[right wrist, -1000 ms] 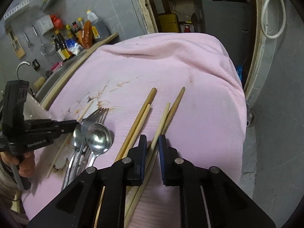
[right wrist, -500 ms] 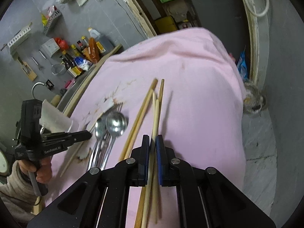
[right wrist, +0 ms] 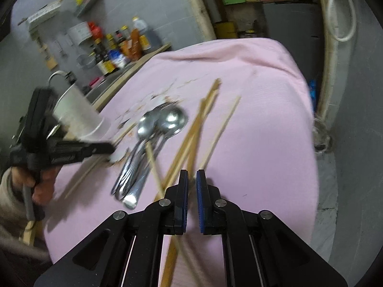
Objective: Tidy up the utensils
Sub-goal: 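Lift both held chopsticks off the cloth toward the white utensil holder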
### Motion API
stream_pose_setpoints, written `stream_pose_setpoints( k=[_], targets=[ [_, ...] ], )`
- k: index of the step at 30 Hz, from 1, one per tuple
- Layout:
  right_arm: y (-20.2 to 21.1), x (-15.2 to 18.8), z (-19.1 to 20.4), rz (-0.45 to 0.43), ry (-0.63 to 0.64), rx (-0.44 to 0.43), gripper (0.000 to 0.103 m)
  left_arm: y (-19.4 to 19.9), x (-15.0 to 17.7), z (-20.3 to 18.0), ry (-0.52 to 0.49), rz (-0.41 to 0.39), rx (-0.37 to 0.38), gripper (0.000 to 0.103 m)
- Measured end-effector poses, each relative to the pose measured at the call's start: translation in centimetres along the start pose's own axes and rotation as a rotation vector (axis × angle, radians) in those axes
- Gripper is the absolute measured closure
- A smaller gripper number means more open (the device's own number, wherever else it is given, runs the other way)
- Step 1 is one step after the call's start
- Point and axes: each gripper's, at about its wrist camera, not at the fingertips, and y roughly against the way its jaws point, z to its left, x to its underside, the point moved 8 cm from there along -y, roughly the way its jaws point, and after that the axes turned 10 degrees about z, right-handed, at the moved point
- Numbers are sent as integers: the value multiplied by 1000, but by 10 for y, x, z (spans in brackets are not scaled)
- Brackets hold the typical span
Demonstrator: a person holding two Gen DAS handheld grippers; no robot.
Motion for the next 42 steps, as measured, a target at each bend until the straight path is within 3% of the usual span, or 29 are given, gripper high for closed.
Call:
stream_pose_setpoints(
  k=[3,8,12,17,19,20,23,25,27,33,36,42],
  targets=[
    [-4,-11,-17,5,-54,37,93,-1,0,1,3,10,4,101],
    [-13,-40,-29,12,-96,14,78,-2,-1,4,19,34,32,101],
    [-20,-58,-31,23,-83,38,78,-5,-6,5,4,53,33,100],
    [-47,-65,-36,101,-50,103,79,-12,-13,0,-70,86,-4,99],
    [-51,-67,-30,134,-1,139,67,-15,-16,-2,-96,106,-13,99],
    [-54,-67,-23,157,35,134,54,-16,-17,-3,-107,114,-17,99],
    [-61,-64,-10,206,144,203,50,-20,-22,-3,-113,118,-11,99],
    [-61,-66,-12,203,126,219,57,-21,-22,-2,-96,111,5,100],
    [-56,-66,-15,187,90,179,94,-21,-21,0,-65,96,16,101],
    [-47,-61,-28,140,-30,112,100,-10,-15,-4,-22,0,24,101],
    [-32,-58,-20,65,-56,85,100,6,-15,-8,-10,-93,33,101],
    [35,-44,21,-315,-5,107,100,66,-20,-15,-8,-390,-2,101]
  ],
)
